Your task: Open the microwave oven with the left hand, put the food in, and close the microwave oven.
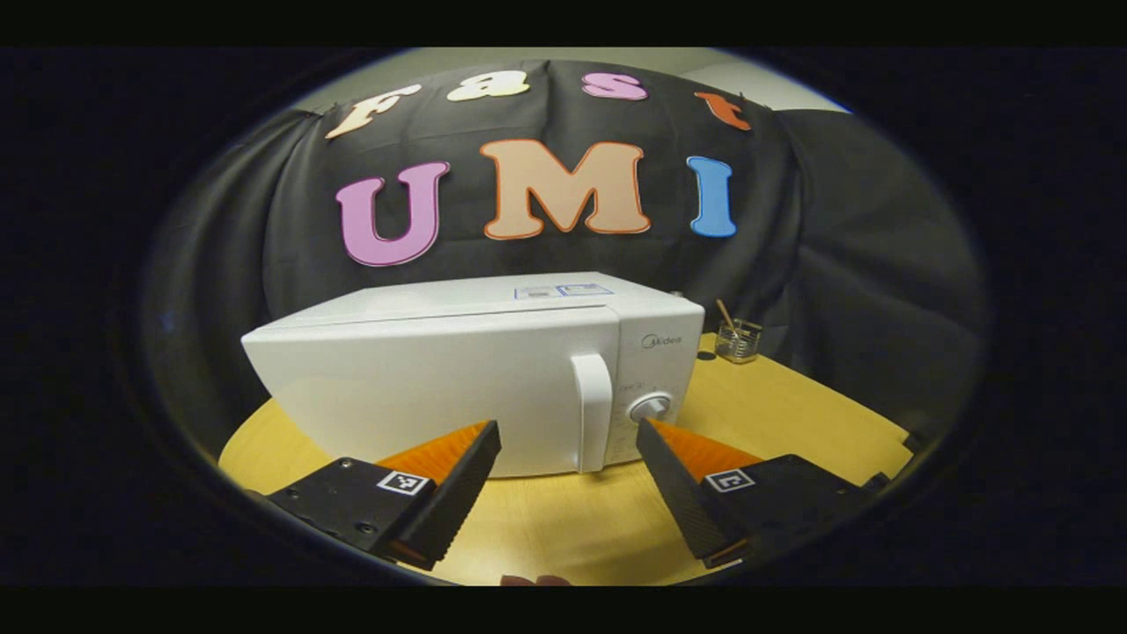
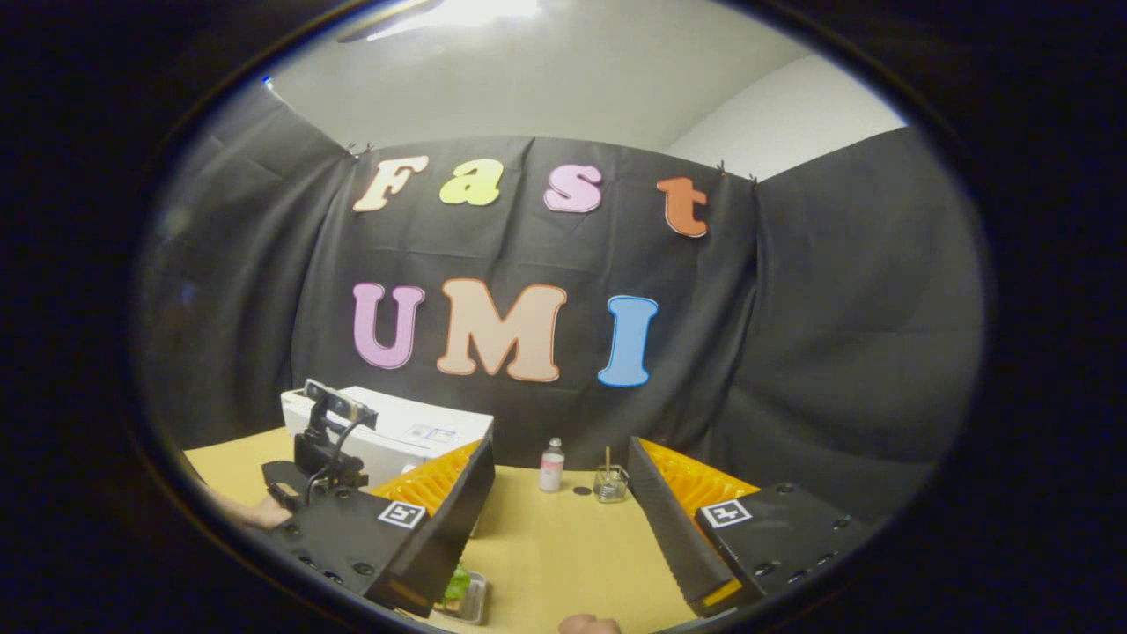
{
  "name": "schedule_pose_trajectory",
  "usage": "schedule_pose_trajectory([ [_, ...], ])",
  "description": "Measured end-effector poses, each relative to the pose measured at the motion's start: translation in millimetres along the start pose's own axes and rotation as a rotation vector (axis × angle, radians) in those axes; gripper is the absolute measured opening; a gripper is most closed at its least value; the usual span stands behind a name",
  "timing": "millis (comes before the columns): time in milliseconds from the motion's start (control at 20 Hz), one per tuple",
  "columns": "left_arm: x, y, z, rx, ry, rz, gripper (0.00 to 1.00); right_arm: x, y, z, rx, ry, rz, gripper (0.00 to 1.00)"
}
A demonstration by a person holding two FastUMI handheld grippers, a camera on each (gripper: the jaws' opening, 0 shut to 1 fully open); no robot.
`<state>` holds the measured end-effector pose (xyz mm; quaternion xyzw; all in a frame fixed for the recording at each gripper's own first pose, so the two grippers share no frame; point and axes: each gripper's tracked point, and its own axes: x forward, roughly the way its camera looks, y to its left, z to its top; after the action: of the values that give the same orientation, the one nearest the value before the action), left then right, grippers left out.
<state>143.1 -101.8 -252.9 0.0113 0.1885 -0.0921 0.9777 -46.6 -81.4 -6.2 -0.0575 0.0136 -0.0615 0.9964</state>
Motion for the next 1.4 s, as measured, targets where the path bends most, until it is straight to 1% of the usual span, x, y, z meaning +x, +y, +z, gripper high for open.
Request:
schedule_pose_trajectory([
  [100,19,-4,-10,-0.001,0.042,0.001,0.98,0,-4,-2,0.011,0.014,0.0,0.96],
  [150,26,-8,-15,-0.017,0.064,-0.003,0.98,0,-5,0,0.022,0.013,0.0,0.97],
  [250,34,-10,-20,-0.03,0.085,0.006,0.98,0,-12,3,0.027,0.009,-0.01,0.96],
  [400,41,-10,-22,-0.038,0.089,0.016,0.98,2,-21,-1,0.014,0.019,-0.027,0.97],
  [550,45,-11,-16,-0.042,0.073,0.016,0.93,6,-23,-3,0.037,0.031,-0.033,0.97],
  [650,45,-14,-15,-0.053,0.066,0.013,0.83,8,-25,-3,0.039,0.028,-0.034,0.96],
  [800,44,-15,-18,-0.035,0.083,0.011,0.53,11,-20,-1,0.047,0.025,-0.021,0.97],
  [850,44,-16,-16,-0.041,0.072,0.017,0.43,12,-22,-1,0.052,0.023,-0.021,0.97],
  [900,46,-14,-16,-0.046,0.07,0.019,0.28,12,-22,0,0.054,0.022,-0.021,0.96],
  [950,44,-14,-17,-0.043,0.079,0.019,0.27,11,-23,0,0.052,0.02,-0.023,0.96],
  [1050,45,-15,-15,-0.039,0.062,0.018,0.23,10,-24,-5,0.034,0.029,-0.023,0.96],
  [1100,45,-16,-15,-0.042,0.065,0.017,0.17,9,-23,-5,0.027,0.029,-0.021,0.96],
  [1150,45,-16,-14,-0.041,0.072,0.01,0.15,9,-22,-4,0.023,0.028,-0.02,0.96],
  [1200,45,-16,-19,-0.053,0.098,0.004,0.1,9,-21,-3,0.023,0.025,-0.017,0.97],
  [1350,43,-16,-17,-0.052,0.107,0.005,0.07,8,-16,-5,0.019,0.022,-0.001,0.97],
  [1400,35,-16,-20,-0.065,0.123,0.009,0.08,8,-13,-3,0.016,0.018,0.006,0.97],
])
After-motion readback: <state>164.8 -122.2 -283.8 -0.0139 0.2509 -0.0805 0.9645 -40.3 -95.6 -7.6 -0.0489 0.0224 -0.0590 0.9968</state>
